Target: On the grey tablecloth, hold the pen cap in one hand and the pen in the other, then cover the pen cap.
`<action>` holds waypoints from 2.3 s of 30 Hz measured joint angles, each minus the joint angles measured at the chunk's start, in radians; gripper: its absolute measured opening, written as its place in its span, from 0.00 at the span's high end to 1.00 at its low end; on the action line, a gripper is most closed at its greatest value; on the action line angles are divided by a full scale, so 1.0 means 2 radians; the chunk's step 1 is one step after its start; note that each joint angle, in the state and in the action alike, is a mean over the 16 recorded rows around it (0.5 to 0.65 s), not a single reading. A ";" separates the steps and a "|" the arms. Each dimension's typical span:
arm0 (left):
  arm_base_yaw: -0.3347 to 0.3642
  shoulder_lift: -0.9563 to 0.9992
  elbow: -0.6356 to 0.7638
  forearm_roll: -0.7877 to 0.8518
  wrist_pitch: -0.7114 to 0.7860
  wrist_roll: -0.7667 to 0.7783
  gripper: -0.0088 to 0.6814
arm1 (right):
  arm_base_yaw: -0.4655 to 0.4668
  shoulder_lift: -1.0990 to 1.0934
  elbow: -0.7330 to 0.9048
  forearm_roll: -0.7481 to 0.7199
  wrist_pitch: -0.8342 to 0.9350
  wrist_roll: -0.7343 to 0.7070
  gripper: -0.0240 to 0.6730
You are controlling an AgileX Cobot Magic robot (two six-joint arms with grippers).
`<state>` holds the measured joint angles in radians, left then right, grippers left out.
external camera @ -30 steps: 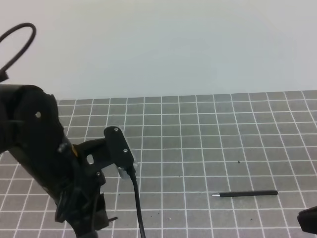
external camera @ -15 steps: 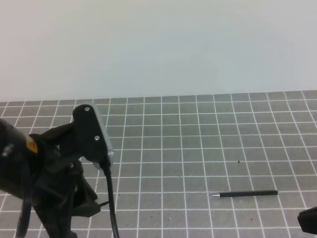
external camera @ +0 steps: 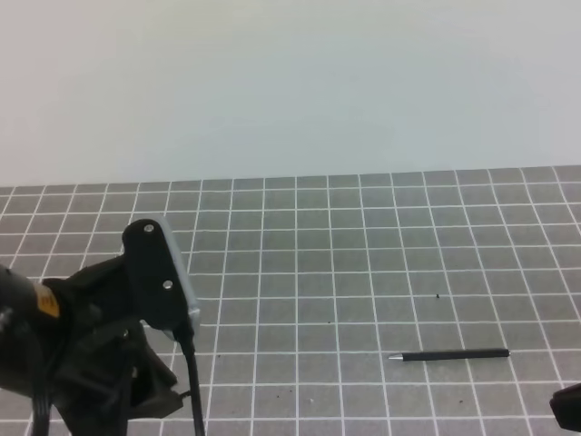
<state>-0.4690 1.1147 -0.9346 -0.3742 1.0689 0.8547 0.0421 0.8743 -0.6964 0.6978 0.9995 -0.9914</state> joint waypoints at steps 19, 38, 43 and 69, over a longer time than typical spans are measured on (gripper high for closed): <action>0.000 -0.006 0.001 0.003 -0.021 -0.007 0.89 | 0.000 0.000 0.000 -0.004 0.001 0.038 0.97; 0.025 0.027 0.001 0.152 -0.120 -0.143 0.91 | 0.000 0.000 0.000 0.002 0.013 0.043 0.97; 0.044 0.031 0.001 0.095 -0.094 -0.089 0.91 | 0.000 0.000 0.000 0.002 0.016 0.043 0.97; 0.062 0.034 0.001 0.017 -0.066 -0.037 0.88 | 0.000 0.000 0.000 0.003 0.017 0.043 0.97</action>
<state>-0.3456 1.1832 -0.9320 -0.3394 0.9371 0.7800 0.0421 0.8743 -0.6964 0.7042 1.0326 -0.9050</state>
